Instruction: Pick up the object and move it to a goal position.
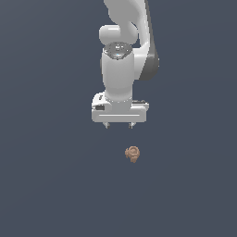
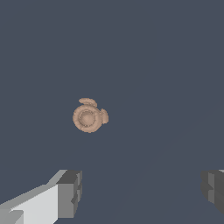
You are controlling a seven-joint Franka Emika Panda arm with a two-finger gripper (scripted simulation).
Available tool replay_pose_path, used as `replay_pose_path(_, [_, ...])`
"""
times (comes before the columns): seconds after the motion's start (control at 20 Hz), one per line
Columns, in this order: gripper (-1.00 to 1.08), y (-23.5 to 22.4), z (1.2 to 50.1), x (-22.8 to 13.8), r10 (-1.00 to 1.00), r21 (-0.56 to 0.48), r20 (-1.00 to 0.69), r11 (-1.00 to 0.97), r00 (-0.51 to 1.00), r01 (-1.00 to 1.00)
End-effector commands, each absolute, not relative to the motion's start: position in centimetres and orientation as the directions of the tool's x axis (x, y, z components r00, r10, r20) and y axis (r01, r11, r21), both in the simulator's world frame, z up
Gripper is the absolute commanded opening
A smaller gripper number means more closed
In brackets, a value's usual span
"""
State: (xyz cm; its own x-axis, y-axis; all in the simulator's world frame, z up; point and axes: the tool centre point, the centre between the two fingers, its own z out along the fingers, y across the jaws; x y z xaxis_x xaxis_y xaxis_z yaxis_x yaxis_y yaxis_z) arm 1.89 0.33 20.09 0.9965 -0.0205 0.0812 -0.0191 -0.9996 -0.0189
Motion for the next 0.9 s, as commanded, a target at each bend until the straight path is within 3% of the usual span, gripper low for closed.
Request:
replay_pose_path(0.0, [1.0,0.3,20.1,1.9,-0.021,-0.019,0.081,-1.0,0.996,-0.019])
replay_pose_path(0.85, [1.0,2.5,19.8,1.9,0.012,-0.041,0.062,-0.999,0.998,0.014])
